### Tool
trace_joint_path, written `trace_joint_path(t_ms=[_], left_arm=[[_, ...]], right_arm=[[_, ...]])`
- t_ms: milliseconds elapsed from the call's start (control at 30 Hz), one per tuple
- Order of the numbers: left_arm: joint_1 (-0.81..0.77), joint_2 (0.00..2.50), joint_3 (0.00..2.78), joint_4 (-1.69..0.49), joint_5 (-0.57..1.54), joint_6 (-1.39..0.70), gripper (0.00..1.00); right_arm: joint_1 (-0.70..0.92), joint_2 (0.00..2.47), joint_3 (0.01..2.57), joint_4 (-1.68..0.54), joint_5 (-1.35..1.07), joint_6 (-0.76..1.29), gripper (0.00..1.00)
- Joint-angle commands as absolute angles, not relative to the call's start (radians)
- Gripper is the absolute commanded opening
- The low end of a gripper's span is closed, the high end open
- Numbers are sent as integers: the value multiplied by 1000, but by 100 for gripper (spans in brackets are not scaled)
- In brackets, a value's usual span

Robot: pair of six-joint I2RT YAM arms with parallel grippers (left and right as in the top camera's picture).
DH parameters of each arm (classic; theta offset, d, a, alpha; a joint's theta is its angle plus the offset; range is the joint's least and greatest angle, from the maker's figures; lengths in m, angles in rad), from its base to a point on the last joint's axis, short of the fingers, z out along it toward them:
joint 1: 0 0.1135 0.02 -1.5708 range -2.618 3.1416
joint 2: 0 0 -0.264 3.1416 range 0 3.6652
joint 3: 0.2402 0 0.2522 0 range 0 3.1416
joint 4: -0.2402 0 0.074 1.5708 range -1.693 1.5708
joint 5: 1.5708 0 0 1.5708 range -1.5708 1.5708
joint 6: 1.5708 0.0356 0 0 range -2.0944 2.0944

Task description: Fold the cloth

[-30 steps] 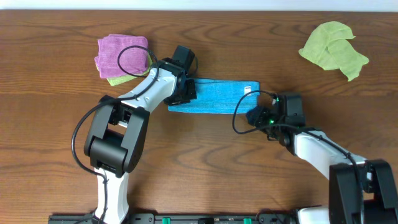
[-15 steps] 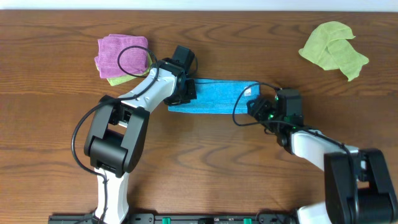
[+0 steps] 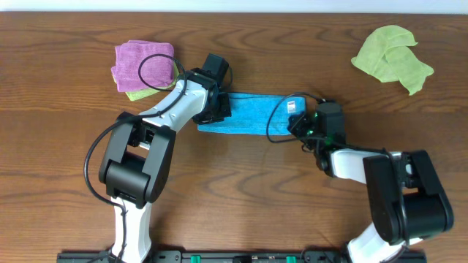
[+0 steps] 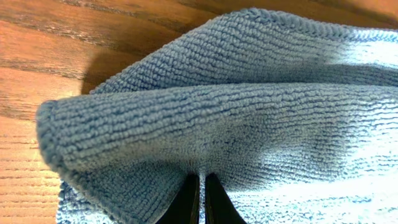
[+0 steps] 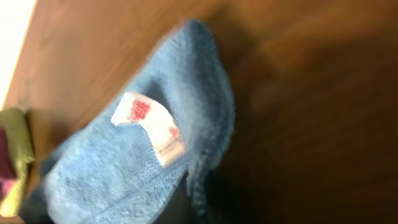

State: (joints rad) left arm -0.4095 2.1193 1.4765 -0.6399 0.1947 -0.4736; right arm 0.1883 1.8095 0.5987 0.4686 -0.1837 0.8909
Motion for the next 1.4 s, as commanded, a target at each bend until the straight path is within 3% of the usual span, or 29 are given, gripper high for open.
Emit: trace_joint_path(t_ms=[0, 167, 533, 933, 1367], left_arm=[[-418, 2151, 1473, -662, 208, -471, 6], [-418, 2148, 1473, -704, 207, -463, 6], [-418, 2114, 1477, -701, 212, -456, 6], [-418, 2112, 1478, -698, 237, -461, 6], [-415, 2095, 1492, -709, 237, -460, 6]], right_arm=[[207, 1859, 568, 466, -133, 842, 1], [202, 1795, 569, 516, -139, 756, 1], [237, 1491, 570, 369, -139, 664, 1], [381, 1498, 678, 378, -134, 630, 1], [480, 1702, 859, 358, -155, 610, 1]])
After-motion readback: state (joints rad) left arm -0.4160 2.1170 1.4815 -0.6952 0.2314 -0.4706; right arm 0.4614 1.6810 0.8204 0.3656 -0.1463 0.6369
